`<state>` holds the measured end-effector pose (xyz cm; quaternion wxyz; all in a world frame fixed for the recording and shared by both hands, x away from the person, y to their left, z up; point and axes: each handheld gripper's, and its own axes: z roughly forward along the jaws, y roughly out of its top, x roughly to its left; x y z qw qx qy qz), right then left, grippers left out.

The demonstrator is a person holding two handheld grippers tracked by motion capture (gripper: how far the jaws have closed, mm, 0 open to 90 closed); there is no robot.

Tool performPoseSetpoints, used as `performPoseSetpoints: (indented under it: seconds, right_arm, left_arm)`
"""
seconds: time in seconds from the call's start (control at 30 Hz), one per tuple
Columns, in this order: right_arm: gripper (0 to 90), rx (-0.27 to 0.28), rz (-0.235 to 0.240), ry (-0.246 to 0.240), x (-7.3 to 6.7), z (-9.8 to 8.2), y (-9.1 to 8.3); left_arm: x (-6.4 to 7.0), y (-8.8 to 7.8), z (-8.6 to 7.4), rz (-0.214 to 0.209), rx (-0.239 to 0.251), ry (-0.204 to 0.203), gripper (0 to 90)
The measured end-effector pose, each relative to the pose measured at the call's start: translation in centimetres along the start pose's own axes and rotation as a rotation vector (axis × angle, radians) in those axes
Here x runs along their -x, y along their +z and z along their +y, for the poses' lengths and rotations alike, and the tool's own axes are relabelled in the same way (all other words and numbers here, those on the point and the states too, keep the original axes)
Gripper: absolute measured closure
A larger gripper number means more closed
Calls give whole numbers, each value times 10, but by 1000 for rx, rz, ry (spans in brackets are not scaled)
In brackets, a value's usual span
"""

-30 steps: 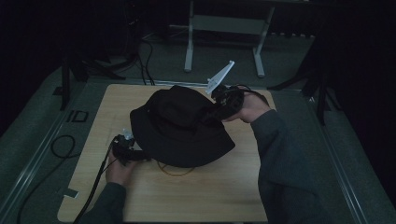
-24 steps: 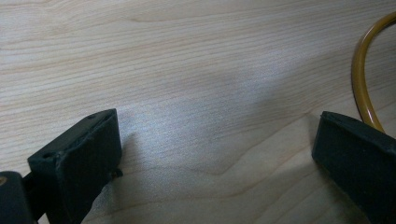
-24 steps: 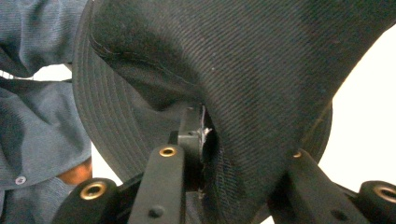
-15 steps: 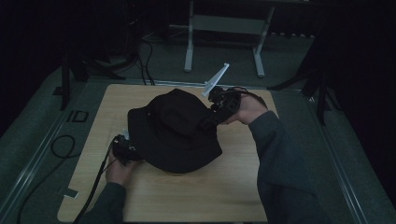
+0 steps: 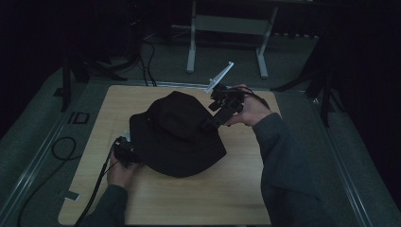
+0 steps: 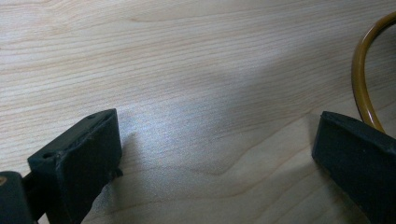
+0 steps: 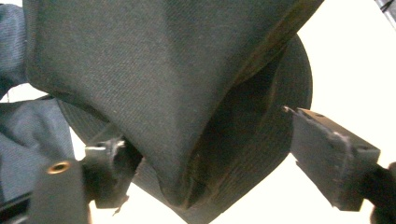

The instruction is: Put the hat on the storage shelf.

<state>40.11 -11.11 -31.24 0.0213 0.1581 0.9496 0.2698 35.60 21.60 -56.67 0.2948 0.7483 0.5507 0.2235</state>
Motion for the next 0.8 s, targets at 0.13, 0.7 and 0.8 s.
performPoseSetpoints:
  seconds: [0.13, 0.7, 0.8]
  right_arm:
    - [126, 10, -4, 8, 1, -5, -4]
    - [112, -17, -7, 42, 7, -38, -11]
    - [115, -13, -9, 39, 8, -43, -12]
  left_arm:
    - [0, 0, 0, 0, 1, -1, 16]
    - [0, 0, 0, 2, 5, -7, 16]
    - [0, 0, 0, 2, 5, -7, 15]
